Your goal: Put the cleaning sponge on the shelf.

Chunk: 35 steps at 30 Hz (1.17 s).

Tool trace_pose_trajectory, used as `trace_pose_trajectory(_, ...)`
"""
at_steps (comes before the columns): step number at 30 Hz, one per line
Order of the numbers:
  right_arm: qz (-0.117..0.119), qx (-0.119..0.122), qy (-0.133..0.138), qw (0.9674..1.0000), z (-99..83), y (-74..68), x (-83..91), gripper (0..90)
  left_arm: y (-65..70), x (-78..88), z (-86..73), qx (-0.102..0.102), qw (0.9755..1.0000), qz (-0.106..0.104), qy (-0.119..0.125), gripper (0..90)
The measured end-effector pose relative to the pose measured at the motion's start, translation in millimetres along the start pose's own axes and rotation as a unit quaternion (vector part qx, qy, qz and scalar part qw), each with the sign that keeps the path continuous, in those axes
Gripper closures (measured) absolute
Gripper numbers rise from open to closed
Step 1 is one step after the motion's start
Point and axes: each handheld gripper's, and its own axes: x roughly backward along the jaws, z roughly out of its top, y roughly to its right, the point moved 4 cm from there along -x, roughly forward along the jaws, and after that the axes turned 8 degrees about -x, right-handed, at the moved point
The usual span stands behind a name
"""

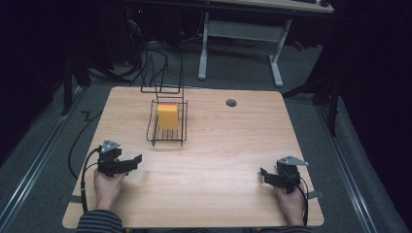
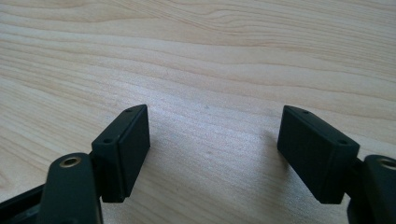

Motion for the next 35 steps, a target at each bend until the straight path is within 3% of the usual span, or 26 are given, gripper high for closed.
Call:
trace_pose_trajectory(20, 0.000, 0.000, 0.000, 1.0000, 0.0, 0.0, 0.0, 25.7, -4.0, -23.2, -15.6, -0.015, 0.9986, 0.033, -0.039, 12.9)
trace_pose_trajectory(24, 0.000, 0.000, 0.000, 1.0000, 0.0, 0.0, 0.0, 25.8, -2.2, -25.2, -17.4, -0.044, 0.9966, 0.057, -0.041, 14.3)
trace_pose_trajectory(35, 0.000, 0.000, 0.001, 1.0000, 0.0, 0.1, 0.0, 25.7, -1.7, -24.2, -18.1, -0.043, 0.9966, 0.056, -0.042, 15.2)
